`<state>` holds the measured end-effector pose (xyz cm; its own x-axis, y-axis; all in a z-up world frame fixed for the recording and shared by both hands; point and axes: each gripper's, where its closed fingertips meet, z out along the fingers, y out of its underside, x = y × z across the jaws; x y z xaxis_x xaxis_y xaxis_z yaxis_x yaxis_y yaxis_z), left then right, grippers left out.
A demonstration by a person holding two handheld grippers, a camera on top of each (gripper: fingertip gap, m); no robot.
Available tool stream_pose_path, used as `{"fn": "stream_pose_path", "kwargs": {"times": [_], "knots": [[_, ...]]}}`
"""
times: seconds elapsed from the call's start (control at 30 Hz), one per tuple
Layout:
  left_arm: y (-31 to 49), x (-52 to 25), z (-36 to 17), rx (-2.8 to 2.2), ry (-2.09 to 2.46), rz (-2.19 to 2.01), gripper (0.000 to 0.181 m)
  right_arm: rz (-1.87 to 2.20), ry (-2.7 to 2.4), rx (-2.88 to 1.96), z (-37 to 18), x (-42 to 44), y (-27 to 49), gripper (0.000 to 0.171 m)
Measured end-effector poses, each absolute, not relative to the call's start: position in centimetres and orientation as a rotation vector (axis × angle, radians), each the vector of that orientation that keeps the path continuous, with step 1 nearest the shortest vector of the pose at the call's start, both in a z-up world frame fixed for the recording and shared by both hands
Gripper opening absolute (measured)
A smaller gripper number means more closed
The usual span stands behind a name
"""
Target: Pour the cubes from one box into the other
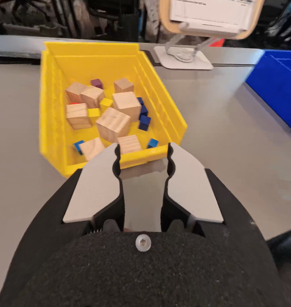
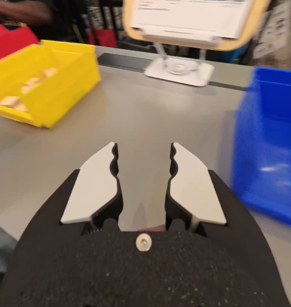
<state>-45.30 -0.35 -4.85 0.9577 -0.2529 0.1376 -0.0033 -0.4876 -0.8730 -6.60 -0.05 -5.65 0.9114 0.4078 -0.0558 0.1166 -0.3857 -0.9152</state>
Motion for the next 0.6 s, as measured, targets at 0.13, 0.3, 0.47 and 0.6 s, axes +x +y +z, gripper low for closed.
{"fn": "stream_pose_path", "kwargs": {"times": [0.13, 0.3, 0.47, 0.6], "knots": [[4.8, -52.1, -3.7, -2.202, 0.082, -0.177, 0.048, 0.579, -0.469, -2.064, -5.4, -19.0, 3.5, 0.065], [12.7, -57.4, -7.2, -2.519, 0.095, -0.072, 0.06, 0.602, -0.52, -2.28, -7.9, -28.5, 9.6, 0.062], [18.5, -58.7, -10.6, -2.705, 0.066, -0.141, 0.059, 0.742, -0.469, -2.446, -8.3, -34.4, 14.9, 0.059], [20.5, -58.7, -11.6, -2.804, 0.108, -0.1, 0.043, 0.661, -0.459, -2.569, -9.5, -36.6, 19.1, 0.059]]}}
